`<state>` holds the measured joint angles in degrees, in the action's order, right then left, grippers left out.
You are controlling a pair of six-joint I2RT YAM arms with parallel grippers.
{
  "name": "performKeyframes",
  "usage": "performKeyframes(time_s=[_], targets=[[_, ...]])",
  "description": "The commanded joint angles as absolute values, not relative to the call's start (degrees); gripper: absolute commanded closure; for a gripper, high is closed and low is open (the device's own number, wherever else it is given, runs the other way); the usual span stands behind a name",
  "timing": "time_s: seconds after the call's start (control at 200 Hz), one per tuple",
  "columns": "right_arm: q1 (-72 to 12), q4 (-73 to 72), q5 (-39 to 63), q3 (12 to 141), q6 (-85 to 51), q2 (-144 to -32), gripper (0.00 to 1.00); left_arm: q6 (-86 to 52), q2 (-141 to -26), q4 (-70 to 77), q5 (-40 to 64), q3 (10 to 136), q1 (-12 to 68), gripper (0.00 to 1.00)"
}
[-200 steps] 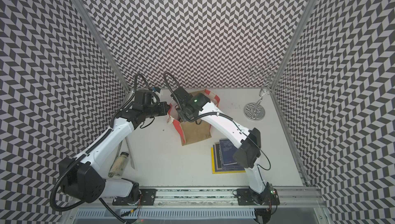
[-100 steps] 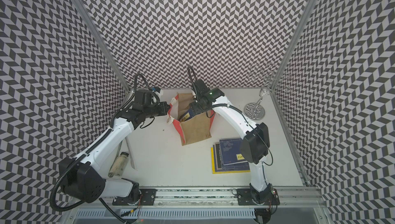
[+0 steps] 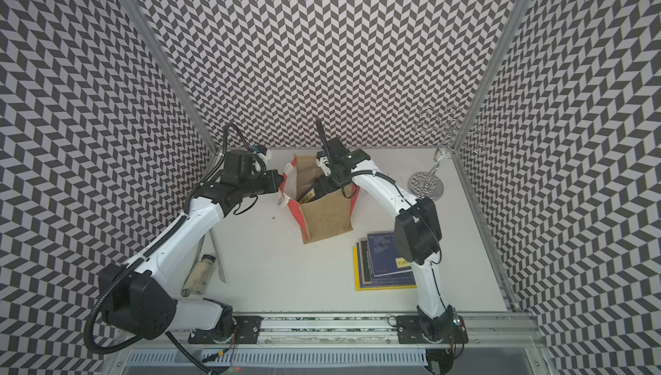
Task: Put the books into the canvas bag
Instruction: Adjust the book in the canvas bag.
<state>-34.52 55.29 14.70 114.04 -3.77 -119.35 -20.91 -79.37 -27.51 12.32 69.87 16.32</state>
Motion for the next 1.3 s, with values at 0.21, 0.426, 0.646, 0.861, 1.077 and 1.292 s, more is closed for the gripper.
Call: performKeyframes(time_s=[0.21, 0.426, 0.646, 0.861, 1.077, 1.292], targets=[[-40.14, 51.97, 24.65, 119.87, -1.67, -118.52, 0.21, -21.13, -77.82, -26.54, 11.72, 69.35, 15.78, 1.0], [-43.53, 49.09, 25.25, 120.36, -2.97, -119.15, 0.21, -20.6, -77.86, -27.3, 10.96, 69.76, 15.8, 1.0], [-44.97, 47.71, 25.38, 121.61, -3.52, -120.94, 0.22, -20.2, -77.46, -28.99, 9.03, 68.53, 14.44, 1.0], [-47.42, 49.93, 24.57, 127.88, -3.58, -126.38, 0.22, -20.66, -76.25, -28.5, 11.69, 65.79, 9.59, 0.91], [-48.62, 49.44, 25.65, 130.46, -4.16, -128.75, 0.22, -20.65, -76.08, -28.03, 13.95, 66.08, 8.9, 0.59], [-49.57, 49.34, 25.27, 132.3, -4.95, -130.46, 0.23, -21.14, -75.93, -27.95, 14.14, 66.62, 8.02, 0.59]])
